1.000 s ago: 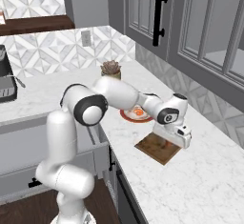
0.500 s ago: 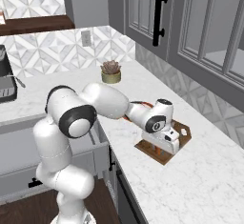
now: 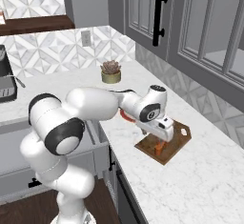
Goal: Pick up the knife from the drawer and place it on the cutting board. Then place the meat from the plate to the cutting board.
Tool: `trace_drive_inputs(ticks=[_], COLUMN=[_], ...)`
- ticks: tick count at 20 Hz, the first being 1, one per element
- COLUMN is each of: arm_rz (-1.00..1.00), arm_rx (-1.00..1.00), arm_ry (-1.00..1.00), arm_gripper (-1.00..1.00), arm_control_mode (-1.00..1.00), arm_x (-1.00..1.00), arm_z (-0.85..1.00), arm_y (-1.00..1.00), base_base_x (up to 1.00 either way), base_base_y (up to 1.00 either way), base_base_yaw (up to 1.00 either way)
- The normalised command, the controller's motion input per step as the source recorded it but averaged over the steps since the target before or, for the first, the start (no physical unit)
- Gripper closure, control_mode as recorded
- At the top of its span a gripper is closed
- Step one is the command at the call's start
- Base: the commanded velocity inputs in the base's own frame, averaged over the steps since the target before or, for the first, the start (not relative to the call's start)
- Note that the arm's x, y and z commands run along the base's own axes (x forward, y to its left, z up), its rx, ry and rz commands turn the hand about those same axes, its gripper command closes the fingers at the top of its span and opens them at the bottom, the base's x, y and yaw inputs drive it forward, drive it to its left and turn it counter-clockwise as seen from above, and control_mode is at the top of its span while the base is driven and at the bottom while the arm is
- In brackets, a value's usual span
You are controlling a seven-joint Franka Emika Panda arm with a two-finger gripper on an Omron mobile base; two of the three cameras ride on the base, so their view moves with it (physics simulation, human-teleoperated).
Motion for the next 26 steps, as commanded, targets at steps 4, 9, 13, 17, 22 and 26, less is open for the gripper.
trace_drive_inputs(ticks=[4, 9, 13, 17, 22, 26], arm_rz=[0.12, 0.05, 0.00, 0.00, 0.00, 0.00], arm_rx=[0.00, 0.00, 0.00, 0.00, 0.00, 0.00], arm_ry=[-0.10, -0.06, 0.00, 0.00, 0.00, 0.00], arm_gripper=[-1.00, -1.00, -1.00, -1.00, -1.00, -1.00], arm_control_mode=[-1.00, -1.00, -1.00, -1.00, -1.00, -1.00], arm_x=[0.61, 0.96, 0.96, 0.94, 0.66, 0.16], arm_z=[0.37, 0.36, 0.13, -0.10, -0.29, -0.49], arm_y=[1.00, 0.73, 0.32, 0.00, 0.00, -0.10], base_base_x=[0.00, 0.00, 0.00, 0.00, 0.00, 0.00], base_base_y=[0.00, 0.00, 0.00, 0.00, 0.00, 0.00], base_base_yaw=[0.00, 0.00, 0.00, 0.00, 0.00, 0.00])
